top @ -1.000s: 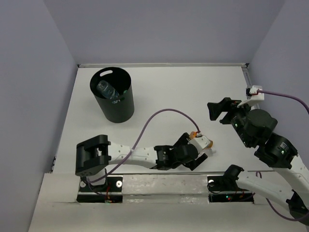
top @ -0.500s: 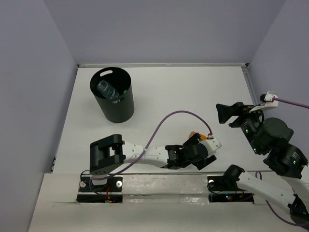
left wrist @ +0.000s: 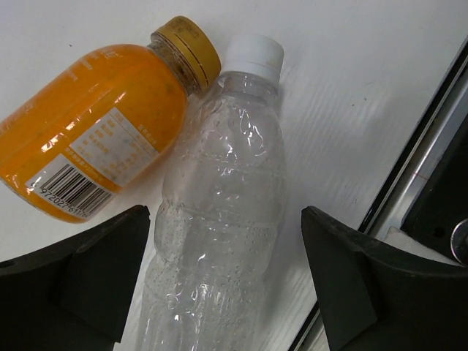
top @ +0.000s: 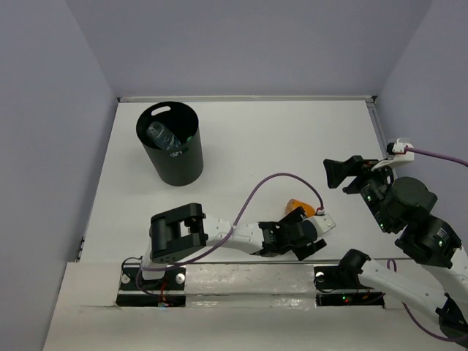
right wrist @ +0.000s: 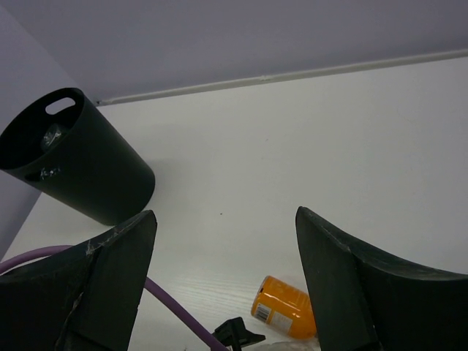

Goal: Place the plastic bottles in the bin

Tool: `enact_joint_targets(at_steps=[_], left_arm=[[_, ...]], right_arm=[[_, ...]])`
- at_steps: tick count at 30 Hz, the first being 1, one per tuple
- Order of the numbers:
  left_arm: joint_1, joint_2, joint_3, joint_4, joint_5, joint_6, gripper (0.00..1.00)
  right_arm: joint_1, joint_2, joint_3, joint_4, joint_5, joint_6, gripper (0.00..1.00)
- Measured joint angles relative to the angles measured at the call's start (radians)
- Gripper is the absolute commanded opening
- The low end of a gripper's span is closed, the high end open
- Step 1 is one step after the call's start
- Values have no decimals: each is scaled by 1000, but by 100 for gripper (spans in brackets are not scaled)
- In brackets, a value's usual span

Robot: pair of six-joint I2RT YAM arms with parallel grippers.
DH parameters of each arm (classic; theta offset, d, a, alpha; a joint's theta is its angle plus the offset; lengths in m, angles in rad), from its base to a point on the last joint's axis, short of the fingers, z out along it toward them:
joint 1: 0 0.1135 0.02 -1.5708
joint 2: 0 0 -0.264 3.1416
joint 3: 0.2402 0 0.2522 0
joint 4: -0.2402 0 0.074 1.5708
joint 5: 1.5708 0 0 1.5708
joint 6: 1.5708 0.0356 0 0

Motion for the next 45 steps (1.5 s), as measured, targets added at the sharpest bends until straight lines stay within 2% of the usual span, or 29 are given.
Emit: enact_joint_targets(at_steps=[4, 5, 8, 10, 14, 24, 28, 34, 36, 40, 45], left_arm=[[0, 18, 0, 1, 7, -3, 87], [0, 19, 0, 1, 9, -3, 81], [1, 20, 0, 7, 13, -8, 71], [1, 20, 0, 14, 16, -8, 54], [1, 19, -5, 38, 19, -15, 33], [1, -71, -87, 51, 41, -27, 27], [1, -204, -132, 44, 47, -33, 27], [32, -483, -171, 48, 38, -42, 27], [74, -563, -174, 48, 28, -45, 27], [223, -703, -174, 60, -16, -47, 28], [506, -785, -120, 52, -51, -16, 28]], right_arm=[[0, 18, -1, 0, -14, 0, 82], [0, 22, -1, 0, -18, 0, 81], [0, 30, -2, 0, -26, 1, 81], [0, 31, -2, 1, -33, 3, 81], [0, 31, -2, 1, -44, 8, 81], [0, 13, -6, 4, -51, 10, 81], [0, -7, -6, 5, -51, 7, 81], [0, -47, -4, 8, -61, 3, 81], [0, -62, -2, 18, -67, -5, 81], [0, -68, 5, 40, -82, -16, 81], [0, -66, -10, 78, -123, -27, 81]])
